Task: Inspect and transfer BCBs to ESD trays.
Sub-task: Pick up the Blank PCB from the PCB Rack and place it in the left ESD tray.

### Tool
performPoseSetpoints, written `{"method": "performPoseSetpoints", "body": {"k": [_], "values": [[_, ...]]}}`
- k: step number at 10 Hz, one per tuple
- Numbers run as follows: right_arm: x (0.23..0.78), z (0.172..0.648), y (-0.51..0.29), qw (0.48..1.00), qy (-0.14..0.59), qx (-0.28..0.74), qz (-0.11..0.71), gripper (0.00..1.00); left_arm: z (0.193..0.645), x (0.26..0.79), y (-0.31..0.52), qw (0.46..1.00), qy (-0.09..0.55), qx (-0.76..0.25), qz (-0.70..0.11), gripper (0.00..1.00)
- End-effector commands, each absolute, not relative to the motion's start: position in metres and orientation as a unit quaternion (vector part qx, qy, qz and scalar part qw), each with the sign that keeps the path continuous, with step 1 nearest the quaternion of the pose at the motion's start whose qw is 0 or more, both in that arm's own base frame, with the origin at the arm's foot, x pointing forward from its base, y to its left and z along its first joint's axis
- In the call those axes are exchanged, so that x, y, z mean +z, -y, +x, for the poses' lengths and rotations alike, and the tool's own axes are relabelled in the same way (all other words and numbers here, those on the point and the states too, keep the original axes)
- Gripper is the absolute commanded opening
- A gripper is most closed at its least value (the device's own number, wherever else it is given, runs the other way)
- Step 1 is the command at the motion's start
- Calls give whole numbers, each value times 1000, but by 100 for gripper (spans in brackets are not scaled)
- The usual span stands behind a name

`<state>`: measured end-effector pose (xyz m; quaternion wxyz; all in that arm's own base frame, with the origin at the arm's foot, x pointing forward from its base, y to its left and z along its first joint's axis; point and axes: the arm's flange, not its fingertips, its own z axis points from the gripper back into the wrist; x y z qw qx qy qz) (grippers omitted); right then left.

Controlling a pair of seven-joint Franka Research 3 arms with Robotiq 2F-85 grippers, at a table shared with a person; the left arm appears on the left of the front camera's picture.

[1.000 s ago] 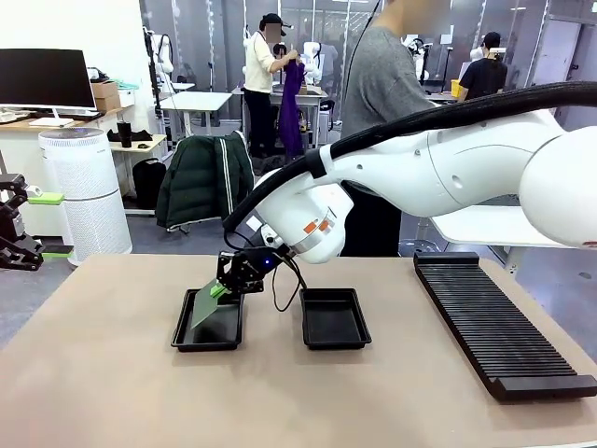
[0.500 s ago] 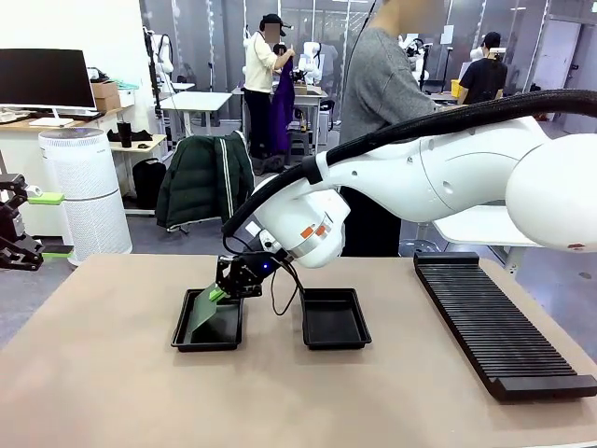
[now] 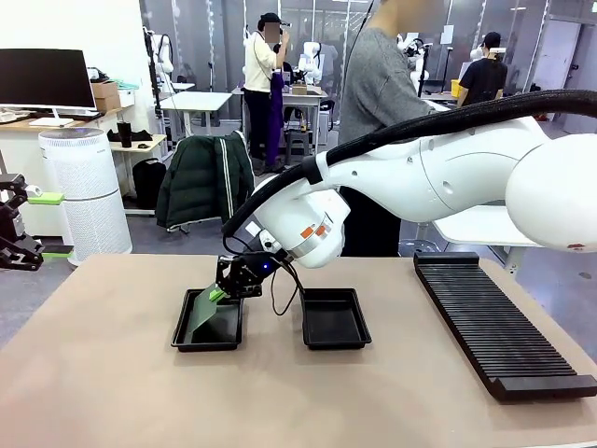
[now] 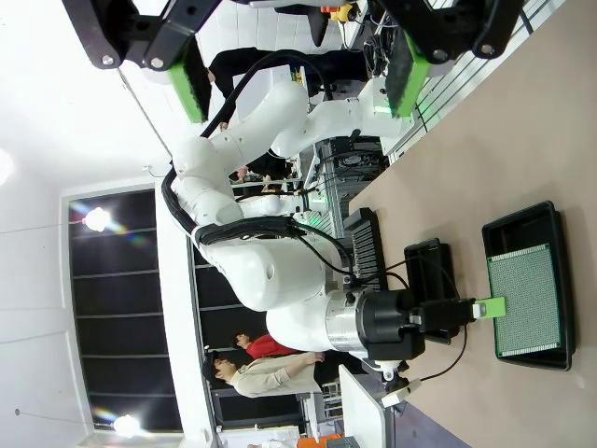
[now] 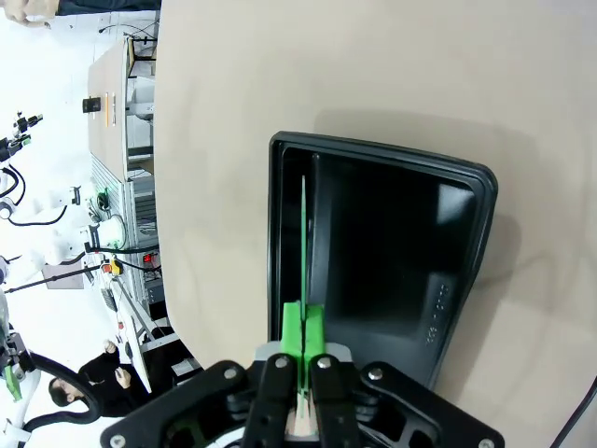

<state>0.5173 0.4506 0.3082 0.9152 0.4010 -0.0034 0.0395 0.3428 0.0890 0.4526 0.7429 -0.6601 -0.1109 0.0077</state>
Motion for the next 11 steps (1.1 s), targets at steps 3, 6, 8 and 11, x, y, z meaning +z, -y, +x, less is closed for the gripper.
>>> {"method": "performPoseSetpoints", "body": {"k": [3, 6, 8, 11], "values": [[309, 517, -451, 915, 4, 40, 401, 1, 342, 453, -90, 743, 112, 9, -660, 100], [301, 513, -456, 916, 18, 3, 401, 1, 342, 453, -90, 743, 112, 9, -660, 100], [294, 510, -458, 921, 19, -12, 390, 1, 342, 453, -90, 743, 112, 9, -660, 100], [287, 507, -456, 923, 18, -7, 384, 1, 342, 453, -90, 743, 112, 9, -660, 100]]}}
